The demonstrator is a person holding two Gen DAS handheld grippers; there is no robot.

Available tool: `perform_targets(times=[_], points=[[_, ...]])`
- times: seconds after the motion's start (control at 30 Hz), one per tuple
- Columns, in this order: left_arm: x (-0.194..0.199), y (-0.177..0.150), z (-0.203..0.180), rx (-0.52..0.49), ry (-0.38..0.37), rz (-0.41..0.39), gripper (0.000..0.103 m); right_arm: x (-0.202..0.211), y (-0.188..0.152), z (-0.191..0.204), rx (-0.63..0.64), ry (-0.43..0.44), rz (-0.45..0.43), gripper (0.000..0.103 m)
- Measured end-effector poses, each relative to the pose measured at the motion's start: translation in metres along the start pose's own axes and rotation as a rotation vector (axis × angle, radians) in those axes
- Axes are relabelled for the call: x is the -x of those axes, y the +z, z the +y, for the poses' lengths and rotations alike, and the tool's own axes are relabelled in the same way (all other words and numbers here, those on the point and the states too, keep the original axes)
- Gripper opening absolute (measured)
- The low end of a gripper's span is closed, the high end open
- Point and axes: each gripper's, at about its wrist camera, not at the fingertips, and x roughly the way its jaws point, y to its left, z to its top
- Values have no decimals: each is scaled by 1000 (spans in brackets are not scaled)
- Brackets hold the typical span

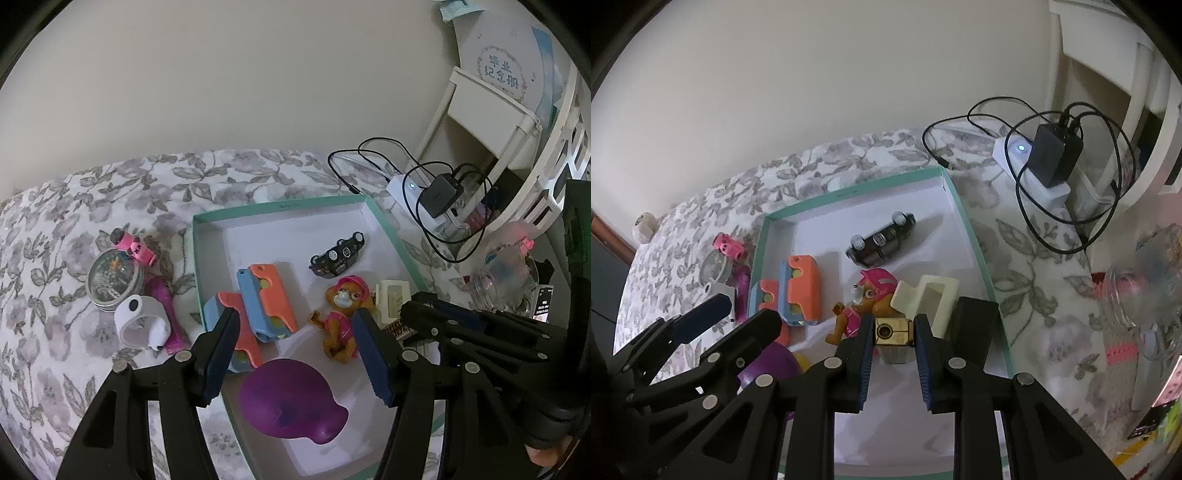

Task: Organize rigid objects
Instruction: 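Lower the figure and gold bar into the box and open both tools, then move the left tool to the white watch while the right tool approaches the pink lighter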

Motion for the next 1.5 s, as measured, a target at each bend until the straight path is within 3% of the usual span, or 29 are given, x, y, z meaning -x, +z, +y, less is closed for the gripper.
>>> perform_targets(times=[0.27, 0.4, 0.53, 0.77, 1.03, 1.4, 1.43, 1.47, 1.5], points=[[12, 7, 16, 54, 67, -8, 65, 15, 5, 3, 7, -2, -40, 24], [16, 8, 29, 96, 98, -10, 74, 21, 6, 6, 13, -3, -54, 24], [18, 9, 42, 142, 126, -2, 75, 20, 6, 9, 23, -7, -51, 24], [17, 9, 57, 196, 160, 23, 75, 7, 2, 5, 31, -75, -23, 24], [13, 10, 55, 184, 163, 42, 75, 5, -2, 9, 85, -93, 27, 24], [11, 10, 57, 180, 199, 53, 75, 12, 1, 15, 85, -58, -4, 24], [11, 10, 58, 182, 203, 54, 75, 12, 1, 16, 86, -58, -8, 30], [10, 9, 58, 183, 207, 56, 75, 12, 1, 16, 84, -58, -12, 47], [9, 9, 59, 184, 213, 59, 79, 13, 1, 17, 81, -60, -17, 56]])
